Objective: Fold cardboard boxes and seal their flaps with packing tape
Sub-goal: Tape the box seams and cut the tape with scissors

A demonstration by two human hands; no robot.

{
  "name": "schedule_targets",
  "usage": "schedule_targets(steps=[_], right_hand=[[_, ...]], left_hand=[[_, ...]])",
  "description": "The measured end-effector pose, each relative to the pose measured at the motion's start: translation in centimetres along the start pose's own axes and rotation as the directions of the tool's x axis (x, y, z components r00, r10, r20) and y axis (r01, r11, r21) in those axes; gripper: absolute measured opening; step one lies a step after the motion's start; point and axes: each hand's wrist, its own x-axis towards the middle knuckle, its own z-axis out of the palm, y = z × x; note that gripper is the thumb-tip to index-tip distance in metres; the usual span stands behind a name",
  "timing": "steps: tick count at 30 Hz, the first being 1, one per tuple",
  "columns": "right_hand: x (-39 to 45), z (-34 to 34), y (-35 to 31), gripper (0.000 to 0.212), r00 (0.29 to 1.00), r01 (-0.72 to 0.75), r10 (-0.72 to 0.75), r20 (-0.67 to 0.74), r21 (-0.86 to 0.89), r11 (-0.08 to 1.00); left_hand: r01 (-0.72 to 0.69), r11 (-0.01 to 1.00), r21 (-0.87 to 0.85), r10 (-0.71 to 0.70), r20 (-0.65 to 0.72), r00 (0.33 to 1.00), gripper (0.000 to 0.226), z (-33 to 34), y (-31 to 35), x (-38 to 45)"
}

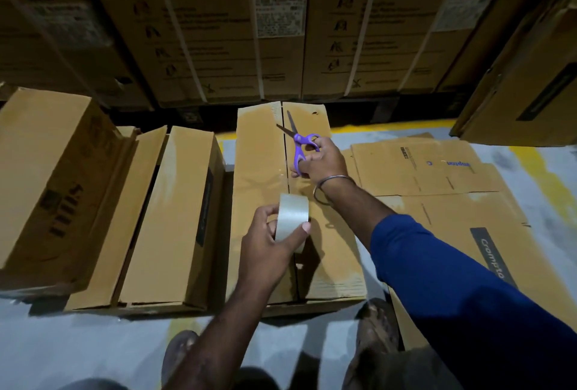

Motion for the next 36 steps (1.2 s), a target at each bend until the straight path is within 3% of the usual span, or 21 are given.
schedule_targets(steps=[6, 10, 16, 20, 25, 28, 30, 31, 33, 35, 36], right_hand=[[7.4, 2.6, -0.6, 0.048, 0.998, -0.036, 0.029, -0.061, -0.117, 0.992], [14.9, 3.7, -3.0, 0.05, 0.991, -0.008, -0.017, -0.136, -0.18, 0.984], [25.5, 6.3, -4.3, 0.033, 0.969, 0.076, -0.116, -0.218, -0.186, 0.98], [30.7, 7.8, -4.3, 0.025, 0.954, 0.121, -0.18, -0.238, -0.242, 0.963], [34.6, 8.5, -3.0, 0.016, 0.959, 0.108, -0.195, -0.207, -0.37, 0.923], [36.0, 8.8, -0.6, 0.014, 0.966, 0.094, -0.217, -0.141, -0.59, 0.802], [36.7, 9.2, 0.5, 0.007, 0.987, 0.074, -0.147, -0.069, -0.615, 0.785], [36.6, 9.6, 0.5, 0.011, 0.996, 0.015, -0.061, -0.062, -0.572, 0.82], [36.8, 8.8, 0.4, 0.026, 1.0, -0.012, -0.011, -0.029, -0.681, 0.732], [38.5, 8.0, 1.0, 0.024, 0.999, 0.043, -0.024, 0.037, -0.681, 0.731], [38.0, 7.6, 1.1, 0.017, 0.996, 0.075, -0.004, 0.094, -0.762, 0.643]], left_hand=[[-0.02, 1.0, -0.018, 0.02, 0.019, 1.0, 0.025, 0.1, -1.1, 2.5], [-0.037, 0.994, -0.103, 0.035, -0.021, 0.999, 0.017, 0.6, -0.4, 5.8], [-0.087, 0.966, -0.245, 0.077, -0.053, 0.996, 0.013, 1.4, -0.7, 10.1], [-0.061, 0.942, -0.33, 0.061, -0.013, 0.998, 0.014, 1.8, -2.0, 12.4], [-0.094, 0.945, -0.315, 0.093, -0.017, 0.996, 0.005, 2.0, -3.1, 14.7], [-0.111, 0.943, -0.314, 0.11, -0.023, 0.994, 0.023, 2.0, -4.1, 15.6], [-0.121, 0.943, -0.31, 0.117, -0.03, 0.993, 0.035, 2.0, -5.0, 15.9], [-0.116, 0.944, -0.309, 0.11, -0.04, 0.993, 0.041, 2.2, -5.6, 15.9], [-0.119, 0.954, -0.276, 0.103, -0.072, 0.992, 0.05, 2.5, -6.4, 15.9], [-0.136, 0.963, -0.234, 0.116, -0.098, 0.988, 0.056, 2.9, -7.2, 15.9], [-0.148, 0.962, -0.231, 0.126, -0.106, 0.986, 0.058, 3.0, -7.5, 15.9]])
